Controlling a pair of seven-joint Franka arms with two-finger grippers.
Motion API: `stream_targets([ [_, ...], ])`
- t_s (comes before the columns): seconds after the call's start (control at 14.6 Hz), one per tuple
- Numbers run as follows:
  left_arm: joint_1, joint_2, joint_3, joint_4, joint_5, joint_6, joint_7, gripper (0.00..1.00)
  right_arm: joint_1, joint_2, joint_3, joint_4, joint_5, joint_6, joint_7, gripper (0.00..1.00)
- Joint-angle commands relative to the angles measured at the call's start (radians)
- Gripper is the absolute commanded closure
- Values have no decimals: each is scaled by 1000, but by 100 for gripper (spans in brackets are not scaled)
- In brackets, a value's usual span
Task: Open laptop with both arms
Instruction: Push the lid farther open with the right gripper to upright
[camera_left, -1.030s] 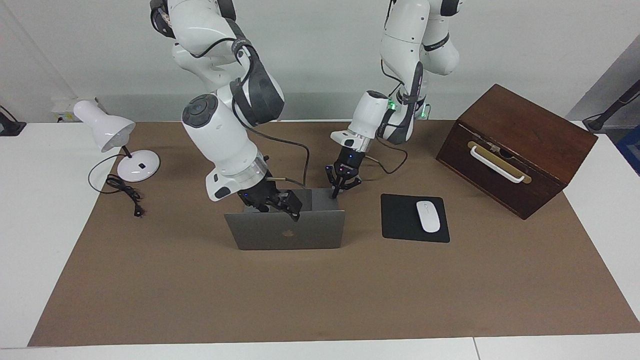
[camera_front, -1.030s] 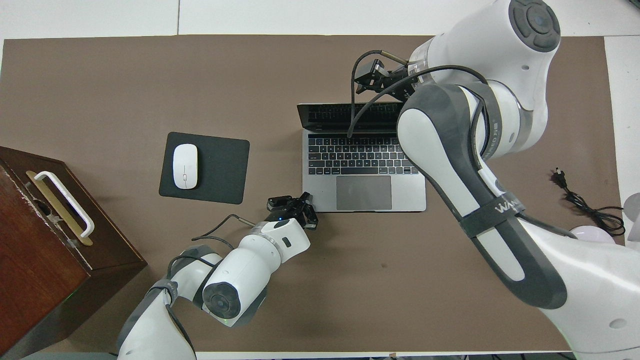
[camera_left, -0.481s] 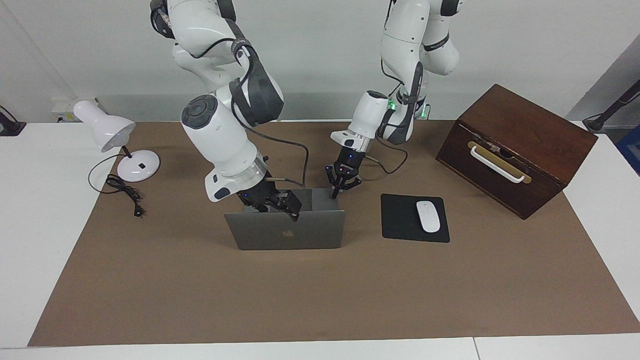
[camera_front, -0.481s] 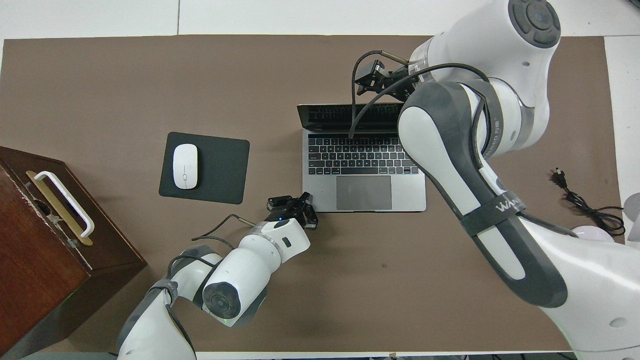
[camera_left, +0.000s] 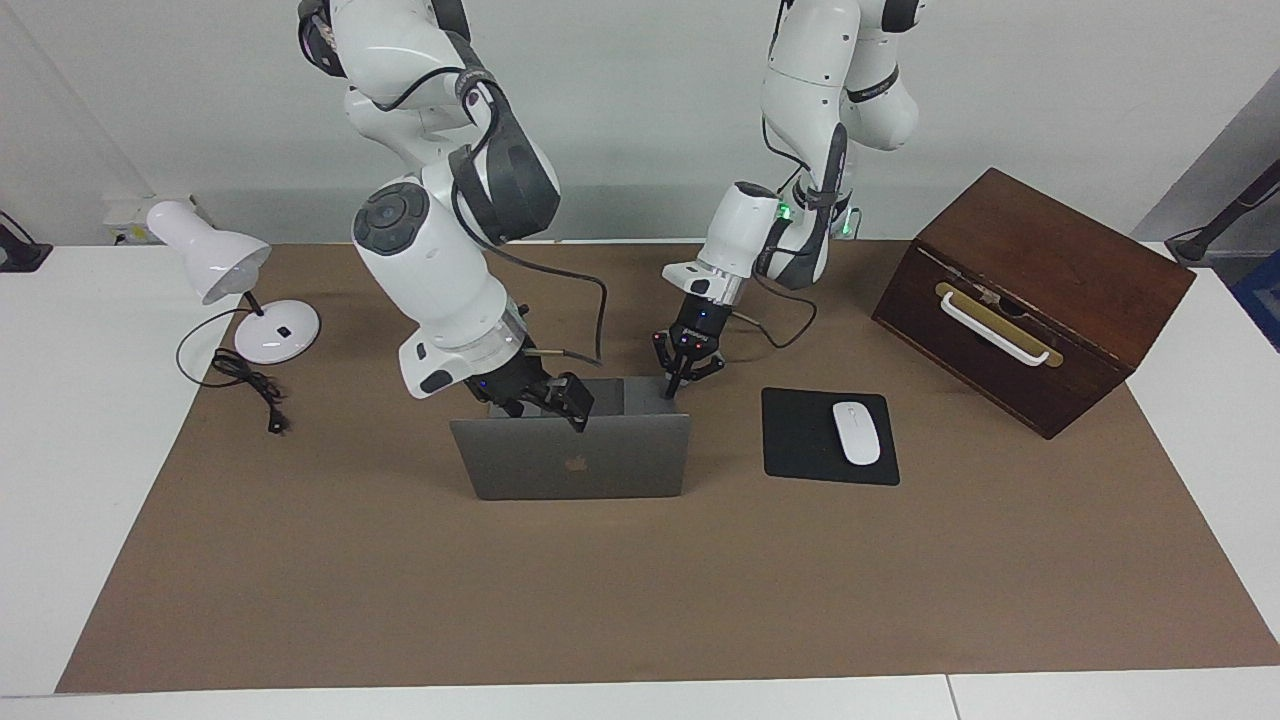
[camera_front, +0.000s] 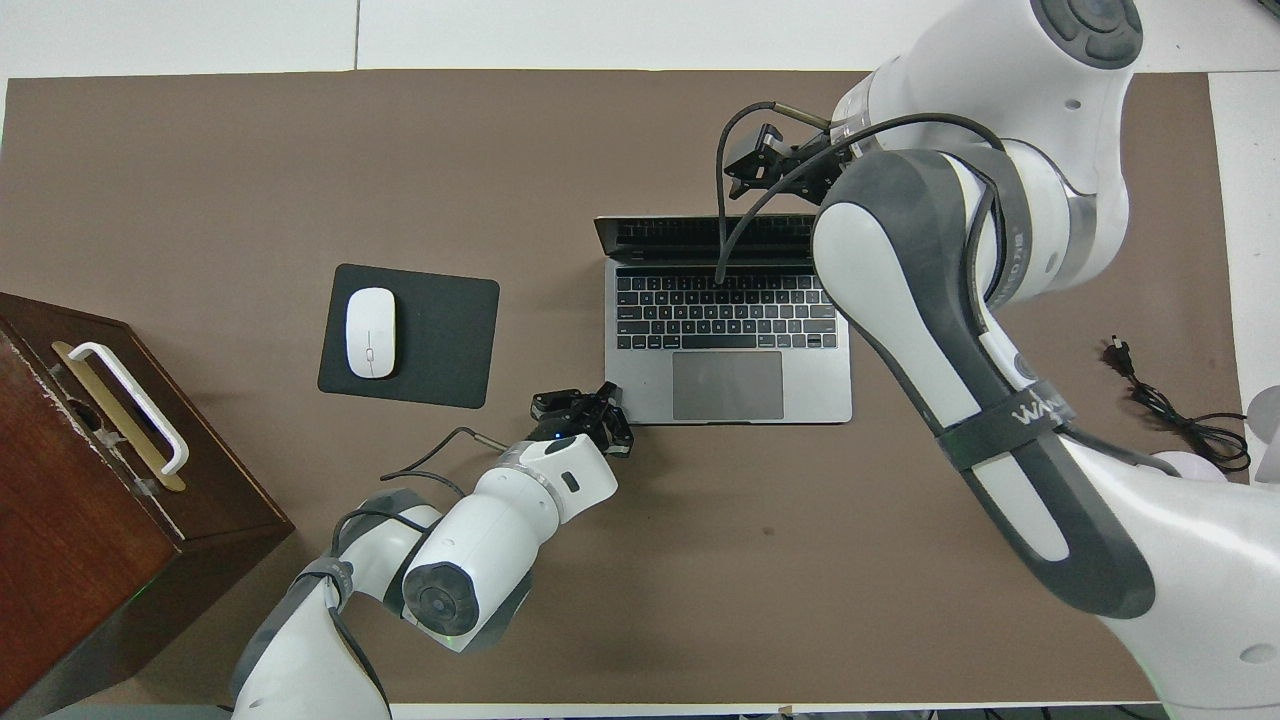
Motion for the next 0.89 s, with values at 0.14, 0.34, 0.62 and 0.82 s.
stream_targets([
  [0.14, -10, 18, 12, 13, -28, 16, 22, 100, -14, 1, 13, 28, -44, -62, -26, 0],
  [0.34, -13, 14, 12, 16, -67, 16, 21, 100, -15, -19, 12, 25, -49, -103, -70, 0],
  [0.62, -14, 2, 10, 21, -93, 16, 10, 100, -22, -49, 10, 22, -53, -154, -96, 0],
  [0.82, -26, -12, 8, 22, -140, 14, 7, 100, -47, -86, 12, 22, -98, -211, -165, 0],
])
